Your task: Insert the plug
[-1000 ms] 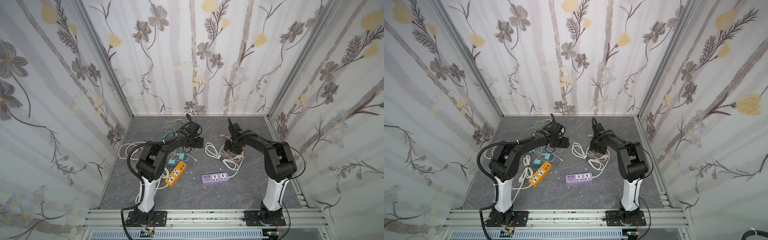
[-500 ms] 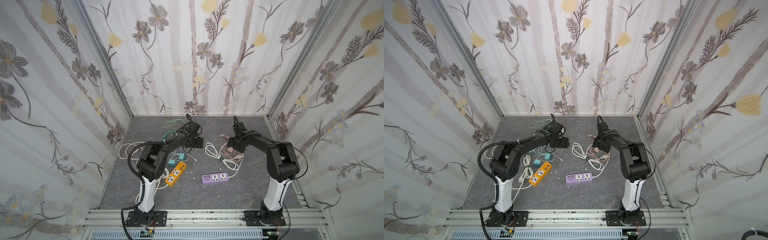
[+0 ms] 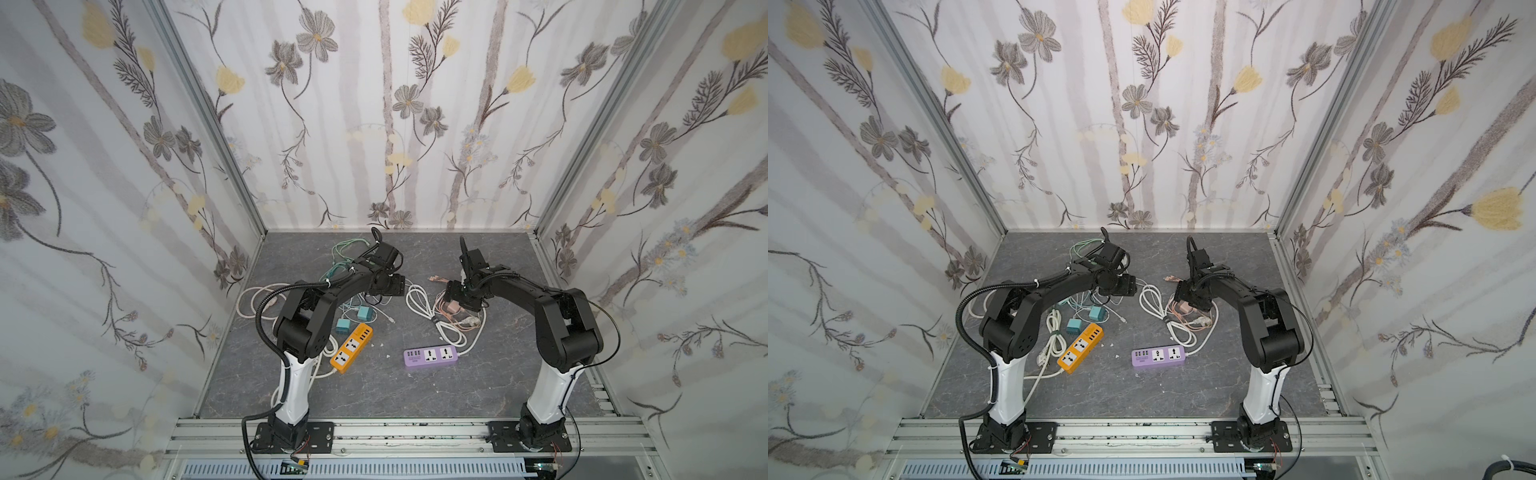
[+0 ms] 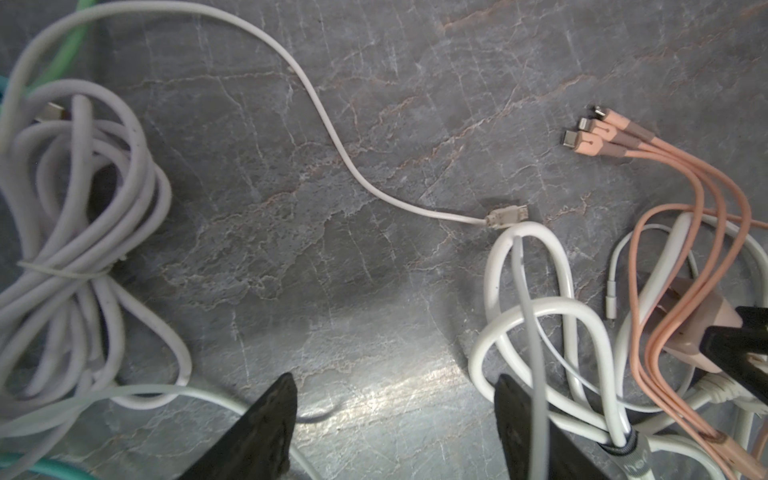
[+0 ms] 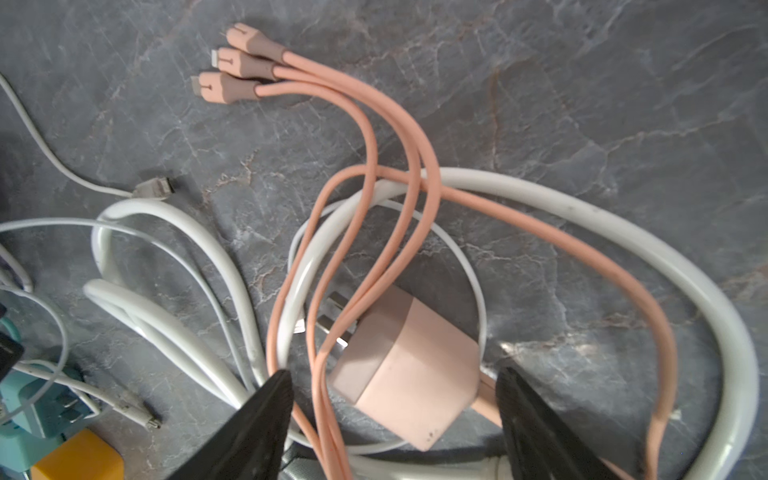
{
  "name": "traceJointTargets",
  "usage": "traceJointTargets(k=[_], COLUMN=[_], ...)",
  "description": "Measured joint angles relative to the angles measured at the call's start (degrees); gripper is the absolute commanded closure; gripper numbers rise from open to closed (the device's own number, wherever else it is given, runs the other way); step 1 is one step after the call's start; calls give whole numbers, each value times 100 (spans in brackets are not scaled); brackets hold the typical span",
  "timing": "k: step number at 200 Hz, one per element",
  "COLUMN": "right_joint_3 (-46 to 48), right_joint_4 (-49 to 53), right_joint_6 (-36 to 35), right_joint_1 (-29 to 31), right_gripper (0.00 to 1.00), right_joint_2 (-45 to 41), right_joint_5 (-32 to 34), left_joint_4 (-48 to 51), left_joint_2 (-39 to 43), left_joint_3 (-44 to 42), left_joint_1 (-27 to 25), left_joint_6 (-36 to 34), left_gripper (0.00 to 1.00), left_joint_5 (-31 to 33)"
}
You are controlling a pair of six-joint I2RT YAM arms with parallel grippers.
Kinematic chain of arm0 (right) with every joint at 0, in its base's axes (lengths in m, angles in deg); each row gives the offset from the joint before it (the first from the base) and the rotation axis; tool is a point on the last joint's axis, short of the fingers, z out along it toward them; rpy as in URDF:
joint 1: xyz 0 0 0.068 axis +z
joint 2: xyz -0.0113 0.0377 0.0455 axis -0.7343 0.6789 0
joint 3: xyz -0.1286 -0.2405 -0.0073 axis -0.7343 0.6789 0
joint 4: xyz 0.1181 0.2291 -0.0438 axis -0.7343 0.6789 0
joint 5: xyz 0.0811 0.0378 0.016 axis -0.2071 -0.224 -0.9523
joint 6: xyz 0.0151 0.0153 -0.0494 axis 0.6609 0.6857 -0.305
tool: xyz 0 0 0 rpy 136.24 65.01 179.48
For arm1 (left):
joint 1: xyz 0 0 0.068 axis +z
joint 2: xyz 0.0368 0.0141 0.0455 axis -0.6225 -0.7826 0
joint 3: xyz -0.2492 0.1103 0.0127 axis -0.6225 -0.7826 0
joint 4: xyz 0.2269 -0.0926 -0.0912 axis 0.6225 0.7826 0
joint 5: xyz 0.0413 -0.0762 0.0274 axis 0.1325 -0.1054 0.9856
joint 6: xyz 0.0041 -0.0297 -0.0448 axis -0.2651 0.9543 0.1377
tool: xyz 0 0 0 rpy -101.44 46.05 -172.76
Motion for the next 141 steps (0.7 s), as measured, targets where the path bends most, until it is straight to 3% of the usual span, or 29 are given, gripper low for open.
traceJointTargets(k=[28,74,110,141], right_joint_3=[46,125,140,210], right_joint_4=[48,199,601,625], right_joint_6=[-293,-592,-658,-385], right_joint_1=[190,278,267,-101], right_gripper=[16,29,22,21], right_joint_2=[-48,-144,-422,-780], right_joint_5=[15,52,507,761], left_joint_4=[2,7,39,46], left_joint_2=[-7,-9,-61,-118], left_joint_3=[0,0,15,46], left_joint_1=[2,2,2,7], left_joint_6=[0,2,2,7], left_gripper=[24,27,35,39], left_joint_5=[-15,-15,-15,-7])
